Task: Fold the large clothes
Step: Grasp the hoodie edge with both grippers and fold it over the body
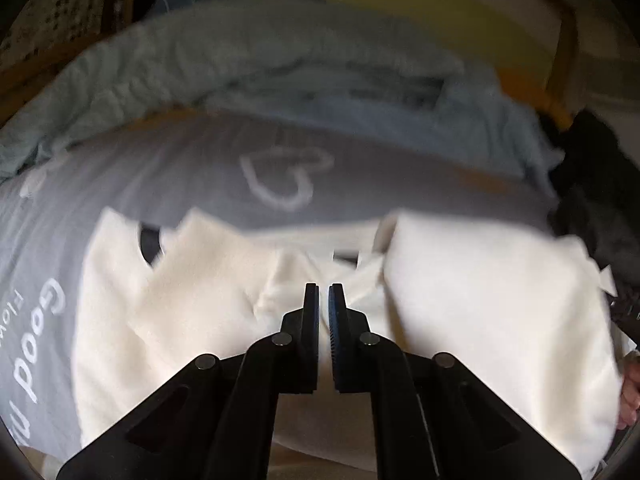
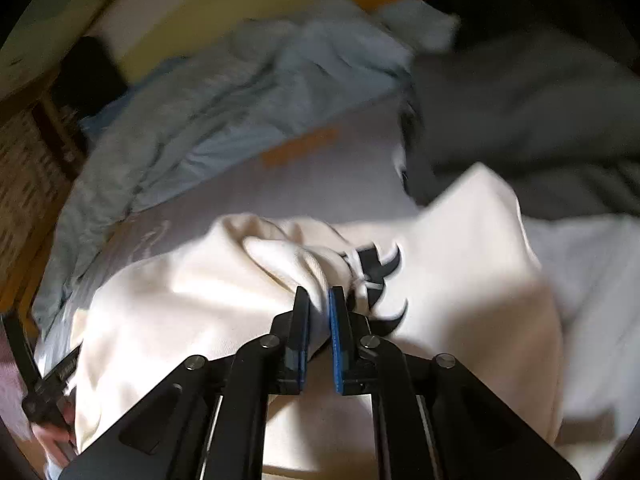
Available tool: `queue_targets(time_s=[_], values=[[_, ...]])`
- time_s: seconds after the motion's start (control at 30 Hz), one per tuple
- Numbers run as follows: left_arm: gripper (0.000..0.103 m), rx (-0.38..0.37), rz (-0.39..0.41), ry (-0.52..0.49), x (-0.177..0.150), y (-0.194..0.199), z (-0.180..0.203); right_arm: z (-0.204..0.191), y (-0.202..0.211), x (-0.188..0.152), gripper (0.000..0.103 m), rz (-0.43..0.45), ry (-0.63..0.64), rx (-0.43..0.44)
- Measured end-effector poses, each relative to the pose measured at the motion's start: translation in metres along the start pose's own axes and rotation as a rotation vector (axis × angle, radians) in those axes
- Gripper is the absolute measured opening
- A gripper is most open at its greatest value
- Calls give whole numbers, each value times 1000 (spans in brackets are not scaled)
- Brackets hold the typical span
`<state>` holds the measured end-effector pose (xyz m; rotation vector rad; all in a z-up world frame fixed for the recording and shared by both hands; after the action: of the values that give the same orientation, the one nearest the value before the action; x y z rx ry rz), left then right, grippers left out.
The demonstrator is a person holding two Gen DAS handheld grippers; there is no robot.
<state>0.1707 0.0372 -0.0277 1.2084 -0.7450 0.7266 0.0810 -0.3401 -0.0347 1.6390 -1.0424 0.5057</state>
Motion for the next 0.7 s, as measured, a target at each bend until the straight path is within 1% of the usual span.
queue_targets(time_s=[0.03, 0.07, 0.13, 0.17, 0.2, 0.23, 0.27, 0.3, 0.33, 0.37, 0.4, 0.43, 0.47, 0.57, 0.6, 0.63, 0.7], values=[[12, -17, 43, 2, 7, 9, 1, -3, 4, 3, 17, 17, 27, 3], [34, -38, 71, 3, 14, 15, 3, -7, 9, 7, 21, 33, 46, 8], [61, -91, 120, -10, 26, 26, 9, -12, 17, 16, 27, 78, 27, 29], [61, -96, 127, -16, 29, 25, 12, -13, 20, 22, 30, 105, 21, 40], [61, -103, 116, -20, 31, 21, 17, -15, 19, 26, 37, 119, 28, 39], [61, -122, 90, -15, 30, 13, 21, -17, 16, 30, 41, 128, 45, 32], [61, -138, 62, -7, 28, 3, 23, -19, 9, 32, 48, 115, 70, 33], [61, -149, 28, 7, 23, -8, 24, -20, 2, 31, 49, 87, 86, 46], [53, -157, -3, 14, 18, -18, 25, -20, -7, 28, 48, 43, 91, 71], [28, -173, -23, 17, 12, -23, 25, -19, -15, 23, 42, 7, 88, 84], [18, -212, -39, 23, 5, -26, 24, -17, -16, 19, 15, 18, 95, 53], [15, -229, -34, 34, 2, -25, 22, -18, -17, 18, 10, 35, 105, 28], [13, -212, -10, 42, 2, -19, 21, -19, -16, 17, 9, 48, 104, 26], [12, -134, 82, 71, 4, 3, 15, -21, 2, 16, 8, 146, 81, -10], [12, -119, 94, 70, 1, 8, 15, -21, 7, 15, 8, 167, 73, -22], [12, -97, 91, 63, -4, 9, 16, -22, 7, 13, 8, 169, 77, -34], [12, -63, 63, 49, -12, 4, 19, -23, 1, 6, 8, 146, 103, -76]])
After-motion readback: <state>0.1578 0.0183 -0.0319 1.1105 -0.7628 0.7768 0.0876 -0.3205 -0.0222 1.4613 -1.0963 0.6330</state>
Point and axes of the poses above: each gripper's, at about its wrist camera, not at the fingertips, and y roughly against the way its jaws point, z to its right, x to its top, the point moved 2 cm from there along -y, roughly the way its jaws point, and after that the axes turned 7 degrees about z, right-handed, at the moved point
